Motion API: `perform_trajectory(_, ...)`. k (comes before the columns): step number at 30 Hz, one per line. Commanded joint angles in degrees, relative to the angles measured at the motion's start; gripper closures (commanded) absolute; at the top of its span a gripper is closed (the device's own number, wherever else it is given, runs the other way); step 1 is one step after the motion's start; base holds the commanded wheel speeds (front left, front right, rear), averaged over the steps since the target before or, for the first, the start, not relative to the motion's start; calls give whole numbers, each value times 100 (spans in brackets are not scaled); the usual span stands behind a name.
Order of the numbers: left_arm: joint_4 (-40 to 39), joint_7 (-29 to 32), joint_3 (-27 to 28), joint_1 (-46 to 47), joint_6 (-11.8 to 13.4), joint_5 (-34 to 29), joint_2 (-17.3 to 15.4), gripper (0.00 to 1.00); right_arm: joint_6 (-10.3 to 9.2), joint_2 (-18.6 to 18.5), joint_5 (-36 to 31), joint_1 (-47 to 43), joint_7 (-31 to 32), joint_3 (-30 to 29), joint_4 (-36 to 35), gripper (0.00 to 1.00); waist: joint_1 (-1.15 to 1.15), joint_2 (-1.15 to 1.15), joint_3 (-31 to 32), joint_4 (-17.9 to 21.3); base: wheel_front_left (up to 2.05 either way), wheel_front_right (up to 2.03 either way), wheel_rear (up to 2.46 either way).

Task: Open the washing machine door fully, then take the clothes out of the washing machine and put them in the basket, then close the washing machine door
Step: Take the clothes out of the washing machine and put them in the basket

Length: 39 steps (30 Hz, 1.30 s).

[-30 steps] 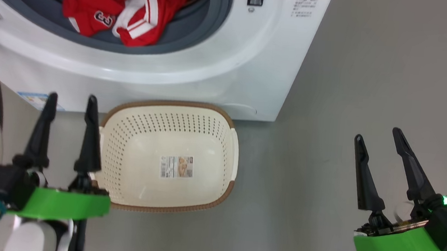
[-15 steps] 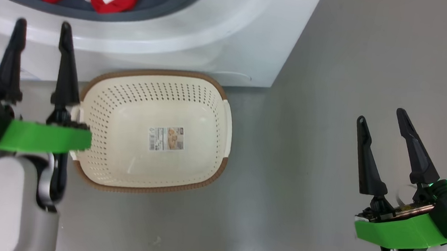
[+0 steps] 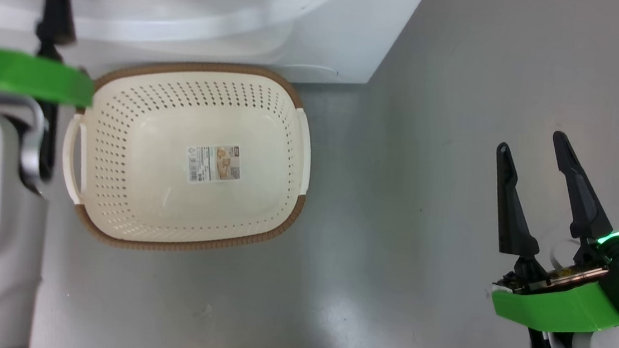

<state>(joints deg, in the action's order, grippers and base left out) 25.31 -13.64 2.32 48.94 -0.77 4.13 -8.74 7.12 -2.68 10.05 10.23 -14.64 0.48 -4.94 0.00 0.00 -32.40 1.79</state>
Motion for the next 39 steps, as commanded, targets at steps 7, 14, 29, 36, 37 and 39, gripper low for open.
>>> perform_trajectory(7, 668, 289, 79, 787, 183, -200, -567, 0, 36, -20, 38, 136, -36, 178, -127, 0, 0, 0, -322, 159, 0, 0, 0)
perform_trajectory(14, 1395, 648, -29, 1286, 448, -421, -755, 0, 36, -20, 65, 162, -36, 235, -88, 0, 0, 0, -381, 282, 0, 0, 0)
perform_trajectory(29, 2743, 1331, -223, 2097, 726, -682, -1192, 0, 36, -20, 114, 175, -36, 390, -32, 0, 0, 0, -424, 526, 0, 0, 0)
perform_trajectory(36, 3208, 1506, -437, 2281, 808, -866, -1366, 0, 36, -20, 176, 190, -36, 439, -7, 0, 0, 0, -457, 601, 0, 0, 0)
perform_trajectory(37, 3261, 1523, -484, 2307, 832, -912, -1390, 0, 36, -20, 181, 194, -36, 448, -4, 0, 0, 0, -462, 611, 0, 0, 0)
perform_trajectory(39, 3354, 1546, -575, 2356, 871, -995, -1433, 0, 36, -20, 201, 202, -36, 468, 2, 0, 0, 0, -470, 631, 0, 0, 0)
